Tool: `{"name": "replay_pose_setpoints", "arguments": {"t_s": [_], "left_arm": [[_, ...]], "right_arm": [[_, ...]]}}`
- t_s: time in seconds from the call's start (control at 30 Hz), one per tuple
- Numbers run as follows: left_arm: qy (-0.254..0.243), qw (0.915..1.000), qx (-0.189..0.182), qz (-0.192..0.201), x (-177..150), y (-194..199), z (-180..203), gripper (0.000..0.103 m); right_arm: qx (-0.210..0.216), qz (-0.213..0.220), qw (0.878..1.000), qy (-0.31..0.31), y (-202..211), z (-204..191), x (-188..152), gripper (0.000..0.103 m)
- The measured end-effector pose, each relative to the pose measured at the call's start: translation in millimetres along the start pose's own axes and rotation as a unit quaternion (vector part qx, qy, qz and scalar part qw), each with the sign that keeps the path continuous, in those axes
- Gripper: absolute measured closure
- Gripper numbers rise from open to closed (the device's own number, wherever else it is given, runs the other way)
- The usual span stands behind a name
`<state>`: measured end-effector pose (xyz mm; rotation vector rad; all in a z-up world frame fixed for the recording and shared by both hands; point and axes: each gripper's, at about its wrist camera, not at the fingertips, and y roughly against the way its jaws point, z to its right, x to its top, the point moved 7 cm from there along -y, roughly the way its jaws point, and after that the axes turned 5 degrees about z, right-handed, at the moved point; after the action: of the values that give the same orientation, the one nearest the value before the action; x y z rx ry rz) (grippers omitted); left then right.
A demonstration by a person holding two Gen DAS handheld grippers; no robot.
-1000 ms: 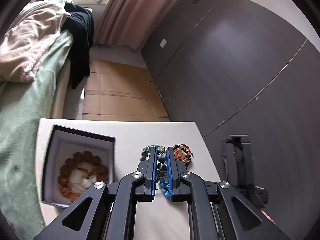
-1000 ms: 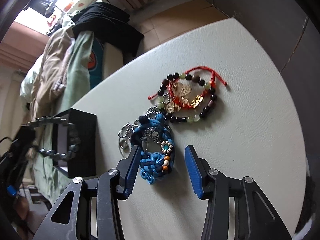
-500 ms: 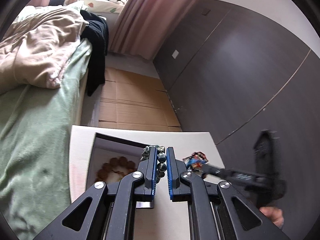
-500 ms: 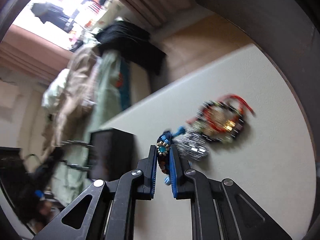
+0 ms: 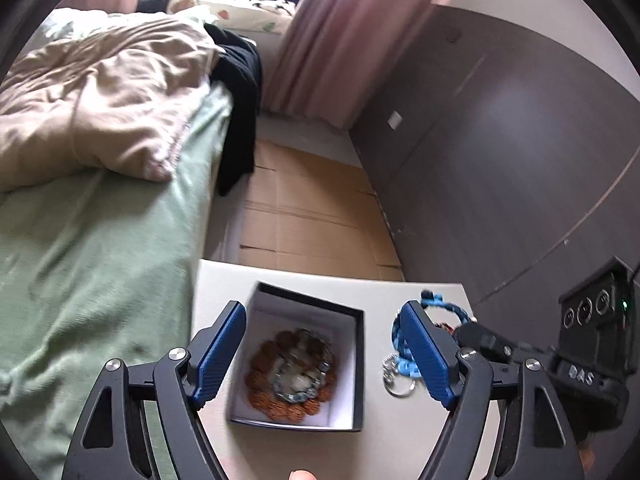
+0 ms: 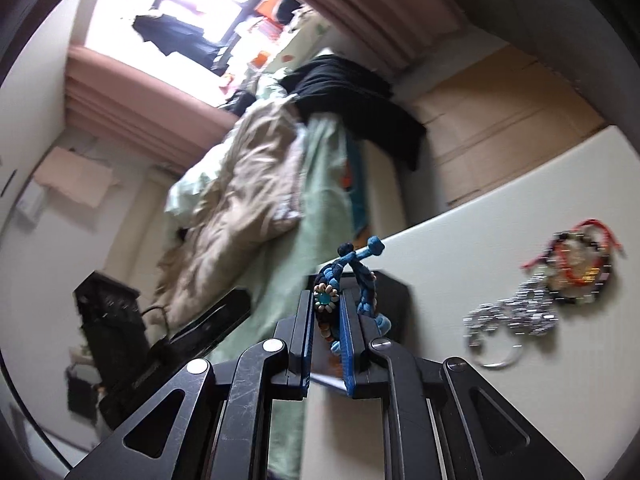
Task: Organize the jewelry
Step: 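Lower the blue bracelet into the box with the left gripper while the right grasps another blue bracelet, then place the second blue bracelet into the black box with the right gripper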
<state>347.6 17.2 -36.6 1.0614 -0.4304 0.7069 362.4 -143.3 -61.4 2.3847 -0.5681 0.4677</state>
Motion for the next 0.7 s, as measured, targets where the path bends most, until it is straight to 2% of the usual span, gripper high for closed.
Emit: {"name": "replay_pose_setpoints", "arguments": {"t_s": [0.17, 0.23, 0.33, 0.47, 0.7], "left_arm": [[0.015, 0.9997, 0.016, 0.014, 9.6, 7.8, -19.2, 0.023], [0.02, 0.9993, 0.024, 0.021, 12.8, 10.7, -24.8, 0.023], [0.03, 0.9989, 0.027, 0.022, 13.7, 11.6, -31.7, 0.023], [0.031, 0.9991, 0.025, 0.016, 12.0, 9.0, -28.0, 0.023], [0.008, 0.9999, 0.004, 0.01, 4.5, 3.7, 0.2, 0.023]], "right_arm": [[0.037, -0.01, 0.999, 0.012, -11.9, -21.7, -9.5, 0.089], [0.042, -0.014, 0.999, 0.021, -19.5, -29.5, -12.2, 0.085], [0.006, -0.03, 0.999, 0.029, -26.4, -22.2, -16.8, 0.023], [-0.039, -0.03, 0.998, 0.029, -17.3, 0.4, -13.4, 0.02], [-0.113, -0.003, 0.993, 0.037, 27.0, 35.8, 7.1, 0.02]]}}
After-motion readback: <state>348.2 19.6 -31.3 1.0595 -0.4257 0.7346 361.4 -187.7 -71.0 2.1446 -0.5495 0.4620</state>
